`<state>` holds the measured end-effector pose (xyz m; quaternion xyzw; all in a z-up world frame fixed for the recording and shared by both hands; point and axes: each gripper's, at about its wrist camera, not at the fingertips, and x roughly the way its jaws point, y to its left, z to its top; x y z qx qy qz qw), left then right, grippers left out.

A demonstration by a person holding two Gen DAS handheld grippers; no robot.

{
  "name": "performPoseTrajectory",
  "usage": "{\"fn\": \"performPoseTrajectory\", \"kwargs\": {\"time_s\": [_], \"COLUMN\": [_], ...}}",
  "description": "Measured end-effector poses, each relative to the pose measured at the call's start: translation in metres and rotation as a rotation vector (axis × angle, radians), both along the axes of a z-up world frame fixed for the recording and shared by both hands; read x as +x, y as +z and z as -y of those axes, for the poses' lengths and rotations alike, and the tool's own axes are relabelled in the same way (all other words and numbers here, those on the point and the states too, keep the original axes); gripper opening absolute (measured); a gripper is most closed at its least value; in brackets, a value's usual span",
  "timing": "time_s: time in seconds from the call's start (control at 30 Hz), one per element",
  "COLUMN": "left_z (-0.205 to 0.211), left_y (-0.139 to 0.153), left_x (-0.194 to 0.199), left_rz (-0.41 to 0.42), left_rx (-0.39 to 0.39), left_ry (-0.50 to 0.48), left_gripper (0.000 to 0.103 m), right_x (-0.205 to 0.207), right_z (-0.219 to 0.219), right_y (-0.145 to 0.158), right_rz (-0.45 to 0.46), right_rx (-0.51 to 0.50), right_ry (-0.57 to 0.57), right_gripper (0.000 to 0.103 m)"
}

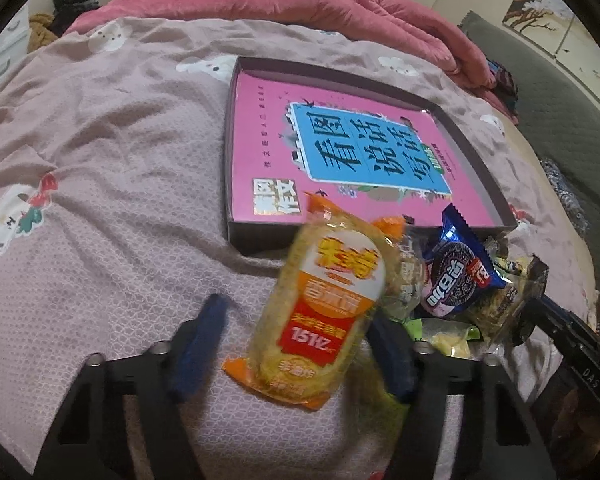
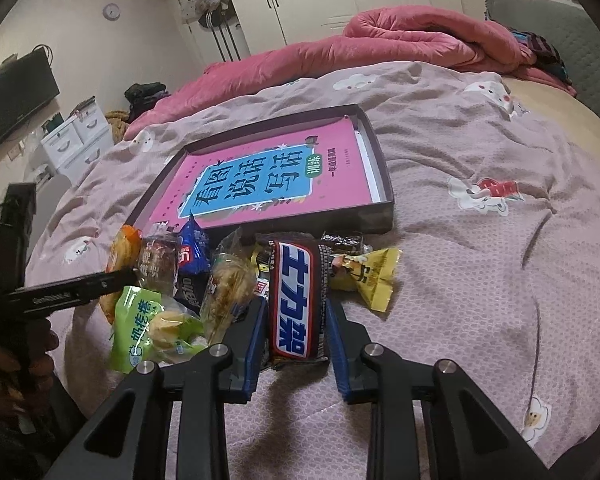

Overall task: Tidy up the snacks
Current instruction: 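Grasp the yellow rice-cracker bag with the left tool while the right tool grasps the Snickers bar, then carry the yellow bag into the tray with the left tool while the right tool places the Snickers bar there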

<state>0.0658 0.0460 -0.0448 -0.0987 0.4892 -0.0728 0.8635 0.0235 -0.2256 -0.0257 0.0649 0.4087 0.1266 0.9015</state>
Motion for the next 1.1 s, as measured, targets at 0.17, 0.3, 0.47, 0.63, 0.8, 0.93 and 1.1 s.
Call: {"fn": "performPoseTrajectory", "kwargs": {"time_s": [0.17,0.3,0.47,0.63,0.8,0.93,1.1], "left_z": [-0.001,-0.004,-0.006,-0.009,-0.012,-0.013,-0.012], "left_y": [0.000,0.002,0.009,0.020,0.030,0.038,0.047], "left_x": [0.000,-0.002,-0.008,-0.014,-0.018,-0.017,-0.013], "left_rz": [-0.001,0.004,0.019,0.042,0.063,0.082,0.099], "left_rx": [-0.040,-0.078,-0.090,-0.100,-0.117,-0.109,-0.103], "left_ry": [-0.010,-0.006,0.001,0.007,0.015,0.021,0.030], "left_gripper": [0.043,0.039,0.038,0.038,0.038,0.038,0.038], "right_x": [-0.001,-0.002,-0.003,-0.003,0.000,0.006,0.014], "right_z": [0.005,0.006,0.006,0.002,-0.001,-0.001,-0.002], "right_y": [0.003,0.007,0.014,0.023,0.031,0.036,0.042], "right_rz": [0.008,0.018,0.043,0.084,0.111,0.126,0.147], "right_rx": [0.012,0.016,0.008,-0.016,-0.022,-0.015,-0.011], "right_ry": [-0.019,-0.023,-0.023,-0.014,-0.004,-0.004,-0.004], "right_gripper": [0.030,0.030,0.030,0.030,0.030,0.030,0.030]}}
